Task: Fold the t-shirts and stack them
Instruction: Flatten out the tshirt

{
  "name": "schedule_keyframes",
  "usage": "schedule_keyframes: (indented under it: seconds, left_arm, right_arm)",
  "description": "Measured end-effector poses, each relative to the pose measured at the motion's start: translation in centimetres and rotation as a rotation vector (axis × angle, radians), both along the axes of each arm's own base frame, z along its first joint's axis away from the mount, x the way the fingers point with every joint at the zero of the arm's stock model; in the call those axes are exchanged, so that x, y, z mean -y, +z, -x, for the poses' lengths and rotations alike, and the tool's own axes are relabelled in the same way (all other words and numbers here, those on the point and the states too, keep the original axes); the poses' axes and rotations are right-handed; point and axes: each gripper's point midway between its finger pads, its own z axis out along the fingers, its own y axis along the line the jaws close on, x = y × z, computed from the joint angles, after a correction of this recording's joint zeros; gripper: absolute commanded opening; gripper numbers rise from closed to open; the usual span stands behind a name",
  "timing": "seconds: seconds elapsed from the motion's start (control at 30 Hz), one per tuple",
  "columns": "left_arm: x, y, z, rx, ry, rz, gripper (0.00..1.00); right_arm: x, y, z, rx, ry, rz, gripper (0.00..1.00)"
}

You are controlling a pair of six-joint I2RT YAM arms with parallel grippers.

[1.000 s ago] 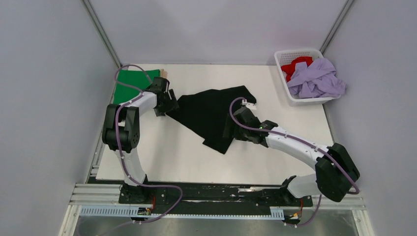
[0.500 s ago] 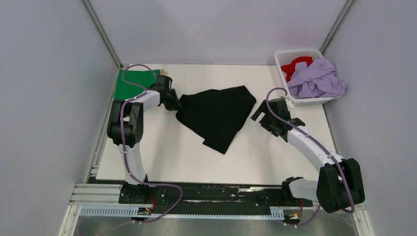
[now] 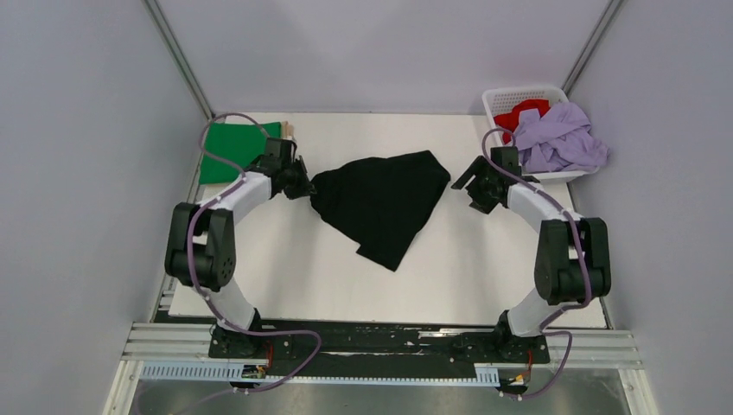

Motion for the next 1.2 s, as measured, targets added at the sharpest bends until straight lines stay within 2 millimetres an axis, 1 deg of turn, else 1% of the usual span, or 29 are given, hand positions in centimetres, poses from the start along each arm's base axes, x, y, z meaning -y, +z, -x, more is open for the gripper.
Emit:
schedule_keyframes:
  seconds: [0.1, 0.17, 0.2, 0.27, 0.37, 0.47, 0.57, 0.63, 0.67, 0.7, 0.73, 0.77, 0.83, 0.9, 0.93, 0.97, 1.0, 1.03, 1.07, 1.1, 1.17, 1.2]
  left_arm:
    - [-0.3, 4.4, 0.4, 0.123, 0.003, 0.013, 0.0]
    - [-0.3, 6.7, 0.4, 0.192, 0.005, 0.025, 0.0]
    - [-0.3, 7.8, 0.5, 0.223, 0.005, 0.031, 0.0]
    - [-0.4, 8.9, 0.5, 0.258, 0.004, 0.035, 0.0]
    - [-0.4, 9.0, 0.8, 0.265, 0.003, 0.036, 0.0]
    - [-0.5, 8.7, 1.0, 0.256, -0.001, 0.033, 0.0]
    - [-0.4, 8.7, 1.1, 0.257, -0.008, 0.033, 0.0]
    - [-0.4, 8.7, 1.1, 0.257, -0.01, 0.032, 0.0]
    - [-0.4, 8.7, 1.1, 0.258, -0.011, 0.033, 0.0]
    - [-0.4, 8.7, 1.1, 0.258, -0.013, 0.033, 0.0]
    - [-0.4, 8.7, 1.1, 0.259, -0.014, 0.032, 0.0]
    - [-0.4, 8.7, 1.1, 0.258, -0.015, 0.031, 0.0]
    - [-0.4, 8.9, 1.0, 0.26, -0.015, 0.026, 0.0]
    - [-0.6, 9.5, 0.8, 0.267, -0.013, 0.013, 0.0]
    - [-0.8, 10.2, 0.7, 0.28, -0.01, 0.003, 0.0]
    - [-1.0, 10.9, 0.5, 0.296, -0.006, -0.005, 0.0]
    - [-1.2, 12.1, 0.5, 0.322, 0.0, -0.015, 0.0]
    - [-1.5, 13.2, 0.5, 0.347, 0.006, -0.021, 0.0]
    - [-1.7, 15.3, 0.6, 0.395, 0.014, -0.026, 0.0]
    - [-2.1, 17.1, 0.8, 0.439, 0.024, -0.03, 0.0]
    - [-2.8, 20.9, 1.6, 0.533, 0.046, -0.039, 0.0]
    - [-3.3, 23.2, 2.3, 0.587, 0.061, -0.043, 0.0]
  right_arm:
    - [-0.5, -0.8, -2.2, -0.014, 0.029, -0.03, 0.64]
    - [-1.0, -1.6, -3.0, -0.03, 0.051, -0.048, 0.61]
    - [-1.3, -2.1, -3.2, -0.041, 0.063, -0.062, 0.61]
    - [-1.8, -3.1, -3.3, -0.063, 0.079, -0.079, 0.58]
    - [-2.7, -4.7, -3.1, -0.102, 0.104, -0.102, 0.58]
    - [-3.7, -4.5, -4.2, -0.081, 0.134, -0.117, 0.57]
    - [-5.5, -4.5, -5.6, -0.06, 0.181, -0.128, 0.51]
    - [-6.9, -4.6, -6.6, -0.044, 0.21, -0.132, 0.42]
    - [-7.4, -4.6, -7.0, -0.036, 0.219, -0.131, 0.32]
    - [-7.8, -4.8, -7.4, -0.03, 0.222, -0.12, 0.16]
    - [-8.1, -5.0, -7.7, -0.026, 0.228, -0.113, 0.03]
    - [-8.3, -5.2, -8.0, -0.021, 0.229, -0.099, 0.0]
    - [-8.7, -5.2, -8.5, -0.01, 0.229, -0.079, 0.0]
    - [-8.5, -4.9, -9.1, 0.017, 0.226, -0.021, 0.0]
    - [-8.3, -4.7, -9.2, 0.03, 0.227, 0.007, 0.0]
    - [-8.0, -4.1, -9.3, 0.05, 0.229, 0.049, 0.0]
    - [-7.6, -3.2, -9.4, 0.077, 0.231, 0.09, 0.0]
    - [-7.2, -1.8, -9.4, 0.112, 0.233, 0.127, 0.0]
    - [-6.8, 0.3, -9.4, 0.163, 0.237, 0.17, 0.0]
    - [-6.3, 2.7, -9.3, 0.218, 0.238, 0.204, 0.0]
    - [-5.1, 8.9, -8.6, 0.355, 0.23, 0.278, 0.0]
    - [-4.3, 13.0, -8.0, 0.449, 0.22, 0.319, 0.0]
